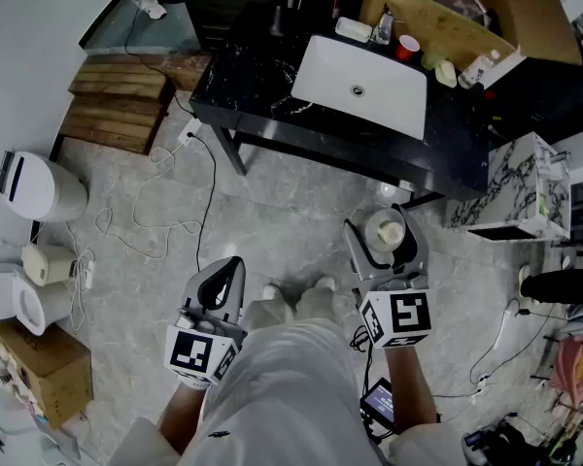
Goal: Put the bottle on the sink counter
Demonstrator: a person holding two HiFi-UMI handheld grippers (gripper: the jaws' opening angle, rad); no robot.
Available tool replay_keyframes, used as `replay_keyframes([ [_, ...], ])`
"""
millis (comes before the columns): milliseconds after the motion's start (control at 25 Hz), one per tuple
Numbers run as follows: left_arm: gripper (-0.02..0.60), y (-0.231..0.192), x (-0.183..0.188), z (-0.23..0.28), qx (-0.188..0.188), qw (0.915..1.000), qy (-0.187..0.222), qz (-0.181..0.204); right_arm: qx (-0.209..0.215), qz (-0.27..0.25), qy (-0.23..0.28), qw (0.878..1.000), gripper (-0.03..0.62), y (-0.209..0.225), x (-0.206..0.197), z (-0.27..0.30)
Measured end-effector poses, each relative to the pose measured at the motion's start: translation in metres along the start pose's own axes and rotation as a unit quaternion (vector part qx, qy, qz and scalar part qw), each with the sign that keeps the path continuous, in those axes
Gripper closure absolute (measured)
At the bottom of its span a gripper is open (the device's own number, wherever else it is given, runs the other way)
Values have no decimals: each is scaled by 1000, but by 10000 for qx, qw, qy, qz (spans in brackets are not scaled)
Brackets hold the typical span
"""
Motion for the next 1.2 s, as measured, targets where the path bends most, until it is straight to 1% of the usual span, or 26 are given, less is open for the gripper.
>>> replay_keyframes([
  [160,574,71,-4,11,-168,9997,106,153,-128,99,-47,9999,249,48,-19,-72],
  [360,574,142,-3,29,-354,9985,169,370,-420,477,-39,9980,250,107,-38,-153],
  [520,574,196,3,41,-509,9970,278,516,-718,328,122,9968,250,143,-49,-200],
  [600,574,219,3,45,-568,9966,255,547,-761,362,98,9964,250,157,-55,-218],
  [760,574,256,0,54,-664,9955,227,641,-730,242,73,9970,250,180,-61,-243],
  [960,574,287,-11,67,-649,9954,132,698,-664,490,-17,9966,250,208,-80,-265],
  [1080,574,305,-11,78,-663,9950,124,735,-581,508,-43,9970,250,222,-89,-274],
  [1200,574,319,-19,88,-666,9946,68,790,-496,507,-24,9975,250,231,-95,-281],
])
Point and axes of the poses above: the fingertips, and each gripper's own axes: z forward along the fingers, y to its right, x out of its top, the point moved 5 cm from there along -z, backward along the fingers, and after that the axes turned 15 degrees about -x, right-handed, at the moved point
